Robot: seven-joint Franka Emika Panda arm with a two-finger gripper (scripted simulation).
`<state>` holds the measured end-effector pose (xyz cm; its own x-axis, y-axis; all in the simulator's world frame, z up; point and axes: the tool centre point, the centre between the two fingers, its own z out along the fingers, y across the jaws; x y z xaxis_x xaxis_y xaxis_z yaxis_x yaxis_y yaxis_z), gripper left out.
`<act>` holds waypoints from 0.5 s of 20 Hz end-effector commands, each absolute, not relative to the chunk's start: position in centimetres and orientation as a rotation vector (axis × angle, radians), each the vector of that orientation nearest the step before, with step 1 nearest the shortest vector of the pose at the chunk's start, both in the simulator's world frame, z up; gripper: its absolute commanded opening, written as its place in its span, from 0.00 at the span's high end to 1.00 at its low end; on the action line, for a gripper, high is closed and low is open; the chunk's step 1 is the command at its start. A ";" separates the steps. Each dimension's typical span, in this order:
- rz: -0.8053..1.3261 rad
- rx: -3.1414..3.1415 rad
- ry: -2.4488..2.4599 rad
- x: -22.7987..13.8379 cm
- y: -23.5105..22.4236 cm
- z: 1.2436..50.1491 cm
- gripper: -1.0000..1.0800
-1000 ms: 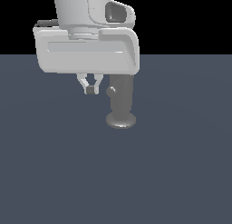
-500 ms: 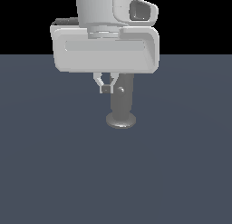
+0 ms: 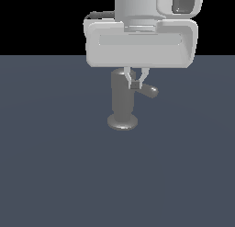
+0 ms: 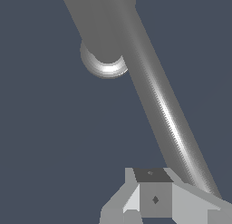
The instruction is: Turn on the faucet by rotating a designated handle.
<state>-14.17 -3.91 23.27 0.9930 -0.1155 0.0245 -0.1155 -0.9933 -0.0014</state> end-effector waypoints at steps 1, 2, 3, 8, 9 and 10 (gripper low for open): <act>0.000 -3.135 0.203 -14.5 -6.0 22.0 1.00; 0.000 -3.135 0.203 -14.5 -6.5 22.0 1.00; 0.000 -3.135 0.203 -14.4 -7.0 22.0 1.00; 0.000 -3.135 0.203 -14.3 -9.7 22.0 1.00; 0.000 -3.135 0.203 -14.3 -10.2 22.0 1.00; 0.000 -3.135 0.203 -14.3 -10.7 22.0 1.00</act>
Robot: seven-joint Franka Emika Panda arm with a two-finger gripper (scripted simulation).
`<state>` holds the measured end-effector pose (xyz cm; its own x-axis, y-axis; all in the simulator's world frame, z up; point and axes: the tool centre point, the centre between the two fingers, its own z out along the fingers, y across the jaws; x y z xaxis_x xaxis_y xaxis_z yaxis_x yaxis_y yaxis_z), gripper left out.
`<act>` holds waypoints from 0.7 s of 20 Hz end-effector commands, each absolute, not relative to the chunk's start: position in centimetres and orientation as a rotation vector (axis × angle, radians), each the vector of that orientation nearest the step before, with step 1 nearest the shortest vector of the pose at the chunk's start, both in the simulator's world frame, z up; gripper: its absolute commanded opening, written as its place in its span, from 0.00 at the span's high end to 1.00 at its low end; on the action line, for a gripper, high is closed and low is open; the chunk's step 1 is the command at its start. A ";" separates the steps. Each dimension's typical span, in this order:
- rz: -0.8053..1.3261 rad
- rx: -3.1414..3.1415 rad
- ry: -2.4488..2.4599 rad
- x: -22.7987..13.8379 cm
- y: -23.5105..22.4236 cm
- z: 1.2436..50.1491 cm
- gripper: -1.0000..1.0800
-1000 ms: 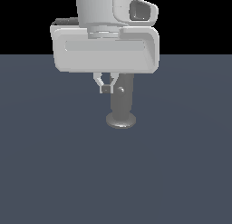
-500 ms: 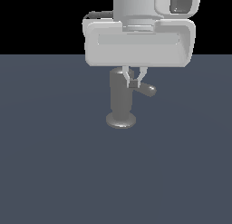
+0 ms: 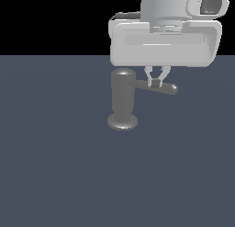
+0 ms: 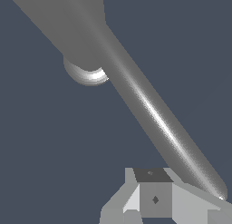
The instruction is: Turn on the faucet by rotating a designated handle.
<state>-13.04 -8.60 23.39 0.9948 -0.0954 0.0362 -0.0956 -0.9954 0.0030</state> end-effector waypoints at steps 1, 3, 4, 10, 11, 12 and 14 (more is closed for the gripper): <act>0.000 3.135 -0.203 -14.2 -11.2 22.0 1.00; 0.060 3.131 -0.152 -12.9 -9.5 23.5 1.00; 0.059 3.132 -0.153 -12.7 -9.8 23.5 1.00; 0.051 3.132 -0.160 -11.2 -11.5 23.3 1.00; 0.050 3.132 -0.161 -11.0 -11.7 23.3 1.00; 0.048 3.132 -0.162 -10.8 -12.0 23.2 1.00; 0.046 3.132 -0.164 -10.3 -12.6 23.2 1.00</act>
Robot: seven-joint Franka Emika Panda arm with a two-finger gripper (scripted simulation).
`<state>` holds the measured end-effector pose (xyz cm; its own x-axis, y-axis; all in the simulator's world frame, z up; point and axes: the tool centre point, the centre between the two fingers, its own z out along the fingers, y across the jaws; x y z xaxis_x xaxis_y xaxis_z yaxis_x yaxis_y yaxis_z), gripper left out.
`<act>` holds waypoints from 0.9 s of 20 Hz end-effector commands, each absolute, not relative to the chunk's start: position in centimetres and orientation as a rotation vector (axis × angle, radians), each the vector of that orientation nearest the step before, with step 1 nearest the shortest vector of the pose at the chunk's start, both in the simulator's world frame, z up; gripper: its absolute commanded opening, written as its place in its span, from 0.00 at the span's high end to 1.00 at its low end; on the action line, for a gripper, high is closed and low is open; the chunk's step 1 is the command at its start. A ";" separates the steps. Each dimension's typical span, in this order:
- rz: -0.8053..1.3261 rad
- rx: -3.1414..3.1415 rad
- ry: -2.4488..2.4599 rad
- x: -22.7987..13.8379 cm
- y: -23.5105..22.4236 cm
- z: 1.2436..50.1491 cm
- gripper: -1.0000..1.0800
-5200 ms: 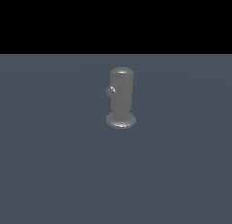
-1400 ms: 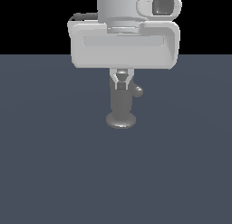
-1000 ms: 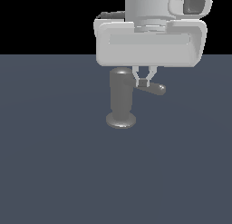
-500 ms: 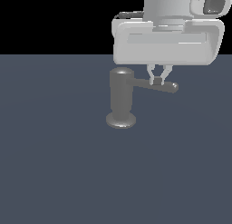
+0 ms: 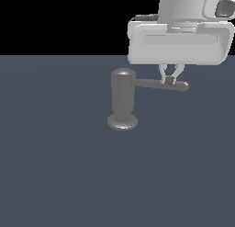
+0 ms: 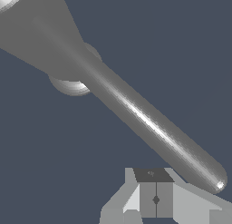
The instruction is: Turn on the faucet by rotating a designated handle.
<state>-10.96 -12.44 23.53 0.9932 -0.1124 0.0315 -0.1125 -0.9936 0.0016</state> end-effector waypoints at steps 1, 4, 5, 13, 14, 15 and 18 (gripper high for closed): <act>0.045 3.132 -0.165 -10.0 -12.8 23.2 1.00; 0.041 3.133 -0.168 -9.3 -13.7 23.1 1.00; 0.040 3.133 -0.169 -9.1 -13.9 23.0 1.00; 0.030 3.133 -0.178 -7.3 -16.1 22.8 1.00; 0.029 3.133 -0.179 -7.0 -16.3 22.8 1.00; 0.028 3.133 -0.179 -6.8 -16.6 22.7 1.00; 0.024 3.134 -0.182 -6.1 -17.4 22.6 1.00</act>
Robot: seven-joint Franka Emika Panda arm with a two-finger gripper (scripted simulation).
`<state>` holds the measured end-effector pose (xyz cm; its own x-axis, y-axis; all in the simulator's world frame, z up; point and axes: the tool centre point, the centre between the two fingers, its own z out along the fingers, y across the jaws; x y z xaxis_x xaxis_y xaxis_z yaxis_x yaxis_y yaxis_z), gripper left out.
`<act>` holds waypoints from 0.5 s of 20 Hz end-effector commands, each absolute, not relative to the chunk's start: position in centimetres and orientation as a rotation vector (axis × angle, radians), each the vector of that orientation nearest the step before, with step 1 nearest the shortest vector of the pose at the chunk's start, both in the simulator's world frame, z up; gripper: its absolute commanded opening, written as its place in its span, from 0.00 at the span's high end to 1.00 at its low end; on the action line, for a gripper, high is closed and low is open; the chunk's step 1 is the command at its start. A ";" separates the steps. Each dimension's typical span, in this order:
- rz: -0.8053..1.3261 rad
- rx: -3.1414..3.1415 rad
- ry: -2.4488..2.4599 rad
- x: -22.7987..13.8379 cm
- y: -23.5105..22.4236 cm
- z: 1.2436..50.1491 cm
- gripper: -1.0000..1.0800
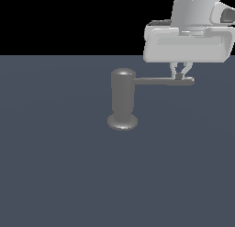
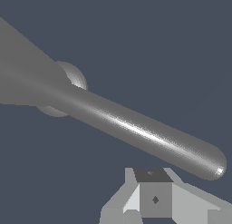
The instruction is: Turn on the faucet by rotating a designated handle.
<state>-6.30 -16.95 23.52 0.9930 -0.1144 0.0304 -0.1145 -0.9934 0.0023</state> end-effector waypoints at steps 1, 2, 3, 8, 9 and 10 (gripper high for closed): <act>0.023 3.134 -0.183 -5.9 -17.7 22.6 1.00; 0.022 3.134 -0.185 -5.7 -17.9 22.6 1.00; 0.020 3.134 -0.186 -5.5 -18.2 22.5 1.00; 0.015 3.134 -0.190 -4.4 -19.5 22.4 1.00; 0.014 3.134 -0.191 -4.2 -19.7 22.4 1.00; 0.012 3.134 -0.192 -4.0 -20.0 22.3 1.00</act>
<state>-3.62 -18.64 23.54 0.9942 -0.1037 0.0297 -0.1037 -0.9946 0.0005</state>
